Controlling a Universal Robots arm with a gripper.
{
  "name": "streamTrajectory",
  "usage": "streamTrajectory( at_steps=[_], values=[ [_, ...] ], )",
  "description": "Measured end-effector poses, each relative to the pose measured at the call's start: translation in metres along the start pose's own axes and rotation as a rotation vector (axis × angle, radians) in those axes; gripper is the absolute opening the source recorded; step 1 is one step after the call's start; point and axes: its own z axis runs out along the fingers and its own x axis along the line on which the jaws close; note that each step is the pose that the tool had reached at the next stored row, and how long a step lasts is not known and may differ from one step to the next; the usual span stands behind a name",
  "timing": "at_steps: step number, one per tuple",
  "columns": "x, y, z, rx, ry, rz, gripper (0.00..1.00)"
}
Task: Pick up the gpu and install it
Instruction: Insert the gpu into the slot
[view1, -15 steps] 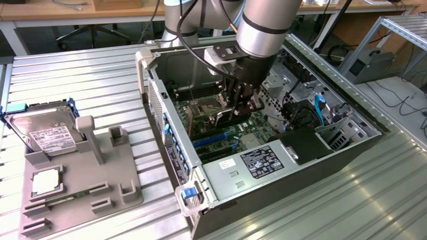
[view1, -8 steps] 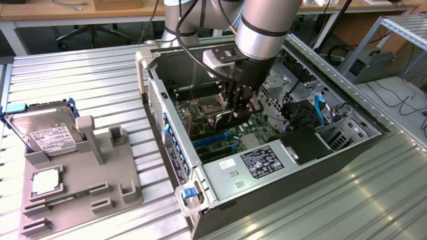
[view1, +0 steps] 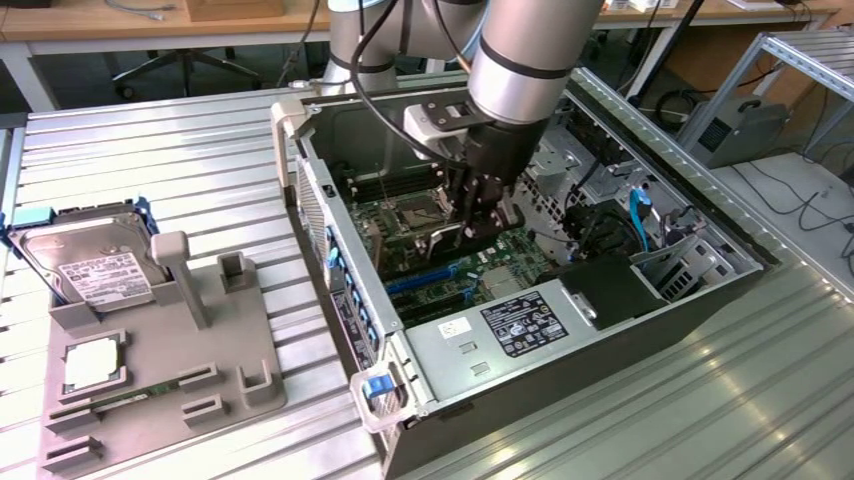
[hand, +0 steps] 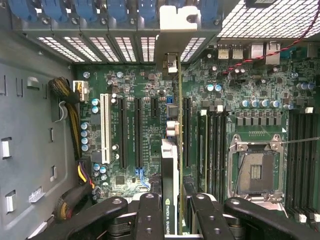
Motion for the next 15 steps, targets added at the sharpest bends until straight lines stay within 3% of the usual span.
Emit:
streamTrajectory(
  at_steps=[3, 15],
  values=[
    [0.0002, 0.0003, 0.0055, 0.0001, -0.0002, 0.0, 0.27],
    [0.0004, 0.0052, 0.0109, 0.0001, 0.0, 0.0, 0.27]
  ],
)
